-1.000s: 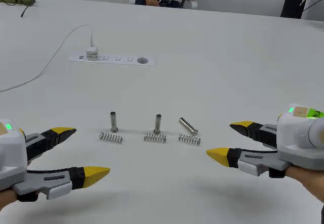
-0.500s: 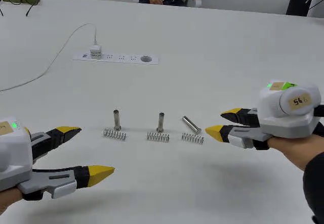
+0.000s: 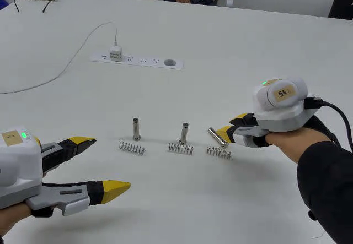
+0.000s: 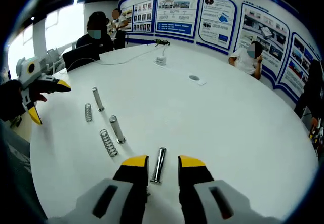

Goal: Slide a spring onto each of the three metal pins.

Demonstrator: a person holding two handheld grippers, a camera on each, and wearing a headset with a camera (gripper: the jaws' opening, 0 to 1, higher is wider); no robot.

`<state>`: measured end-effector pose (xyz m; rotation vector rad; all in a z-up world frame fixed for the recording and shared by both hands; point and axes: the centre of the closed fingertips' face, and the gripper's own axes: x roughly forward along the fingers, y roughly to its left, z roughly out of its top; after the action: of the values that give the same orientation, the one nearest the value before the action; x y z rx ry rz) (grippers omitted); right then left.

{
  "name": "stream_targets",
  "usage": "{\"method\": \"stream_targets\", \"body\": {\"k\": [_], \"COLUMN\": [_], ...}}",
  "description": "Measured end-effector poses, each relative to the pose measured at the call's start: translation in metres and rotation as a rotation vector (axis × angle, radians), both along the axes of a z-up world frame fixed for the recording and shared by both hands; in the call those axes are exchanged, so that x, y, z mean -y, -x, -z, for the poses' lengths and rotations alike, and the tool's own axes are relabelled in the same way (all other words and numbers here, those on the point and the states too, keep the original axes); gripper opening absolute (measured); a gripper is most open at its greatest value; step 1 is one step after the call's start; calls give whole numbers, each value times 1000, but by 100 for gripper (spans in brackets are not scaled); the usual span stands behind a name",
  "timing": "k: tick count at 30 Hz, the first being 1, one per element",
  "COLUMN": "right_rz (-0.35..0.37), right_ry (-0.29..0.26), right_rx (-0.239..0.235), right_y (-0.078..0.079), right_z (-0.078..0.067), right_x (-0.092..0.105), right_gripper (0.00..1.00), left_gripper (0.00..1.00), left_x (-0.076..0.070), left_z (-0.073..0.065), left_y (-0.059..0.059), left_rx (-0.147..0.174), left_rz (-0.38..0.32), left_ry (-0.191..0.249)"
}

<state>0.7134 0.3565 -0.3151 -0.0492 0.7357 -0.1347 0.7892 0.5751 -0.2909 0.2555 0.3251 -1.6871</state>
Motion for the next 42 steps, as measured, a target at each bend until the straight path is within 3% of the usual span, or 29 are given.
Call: {"method": "stream_targets", "body": {"k": [8, 19, 30, 33, 42], "right_rz": [15, 44, 55, 28, 56], "right_ry": [-21, -54, -86, -51, -61], "right_rx": [-46, -88, -92, -97, -69], "right_y": [-16, -19, -20, -20, -19], "right_z": [17, 29, 31, 31, 27], "right_x": [2, 1, 1, 0, -1], "right_gripper": [19, 12, 10, 9, 9], "left_gripper": [74, 73, 72, 71, 70], "left_x": [-1, 0, -3, -3, 0], "left_z": [5, 8, 9, 9, 8], "left_y": [0, -2, -2, -3, 0], "left_rx": [-15, -26, -28, -28, -28], "left_rz": [-4, -10, -17, -20, -16], "left_ry": [-4, -7, -10, -11, -7]}}
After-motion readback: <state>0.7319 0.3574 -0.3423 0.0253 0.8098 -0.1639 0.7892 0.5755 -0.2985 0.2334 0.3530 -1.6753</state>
